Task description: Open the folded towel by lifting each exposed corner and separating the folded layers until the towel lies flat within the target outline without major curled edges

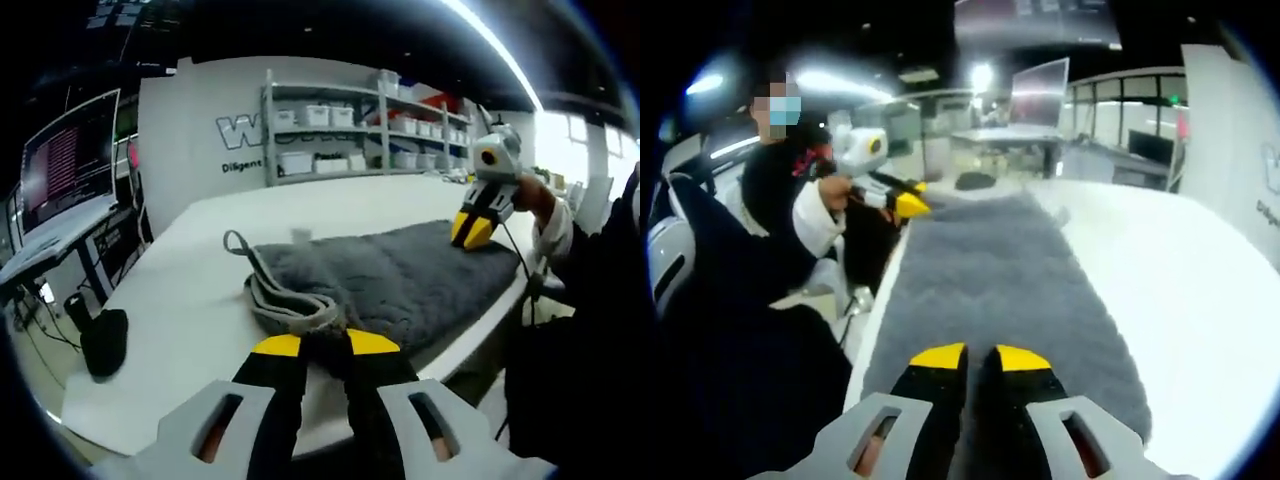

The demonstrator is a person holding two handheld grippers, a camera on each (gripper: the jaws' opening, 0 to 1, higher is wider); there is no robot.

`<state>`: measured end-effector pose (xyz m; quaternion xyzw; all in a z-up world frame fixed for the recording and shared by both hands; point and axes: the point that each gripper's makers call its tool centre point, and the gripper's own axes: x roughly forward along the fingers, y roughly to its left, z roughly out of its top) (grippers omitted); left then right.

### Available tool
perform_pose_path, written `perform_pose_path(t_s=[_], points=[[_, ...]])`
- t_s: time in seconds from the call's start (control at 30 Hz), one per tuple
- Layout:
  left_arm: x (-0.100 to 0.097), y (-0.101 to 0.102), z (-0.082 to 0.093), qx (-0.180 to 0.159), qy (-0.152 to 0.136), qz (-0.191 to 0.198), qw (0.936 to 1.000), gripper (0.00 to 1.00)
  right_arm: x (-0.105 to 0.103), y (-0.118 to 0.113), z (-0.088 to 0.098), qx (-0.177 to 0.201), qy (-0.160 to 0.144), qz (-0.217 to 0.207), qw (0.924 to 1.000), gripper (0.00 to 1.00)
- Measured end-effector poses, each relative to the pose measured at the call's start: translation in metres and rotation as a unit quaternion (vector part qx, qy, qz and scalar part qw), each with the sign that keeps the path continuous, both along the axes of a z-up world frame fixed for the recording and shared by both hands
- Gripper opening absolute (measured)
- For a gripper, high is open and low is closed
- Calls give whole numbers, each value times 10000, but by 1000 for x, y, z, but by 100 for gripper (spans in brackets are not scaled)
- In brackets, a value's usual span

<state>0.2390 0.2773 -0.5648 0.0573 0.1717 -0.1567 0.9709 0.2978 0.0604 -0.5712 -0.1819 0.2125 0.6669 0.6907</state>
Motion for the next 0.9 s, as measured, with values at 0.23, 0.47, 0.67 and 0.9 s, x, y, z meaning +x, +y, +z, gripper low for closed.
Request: perform_pose_path(t_s=[0.23,0.47,0.67,0.9], points=[[-4,2,1,-206,114,-61,9997,25,14,-13,6,114,7,-192,9998,16],[-3,-1,3,-607,206,25,9979,33,40,-33,19,378,54,-634,9973,21],[0,5,4,-320,221,218,9990,35,57,-52,26,514,10,-976,9939,23],[1,8,-2,-418,408,344,9977,35,83,-72,19,439,-17,-1540,9871,27]])
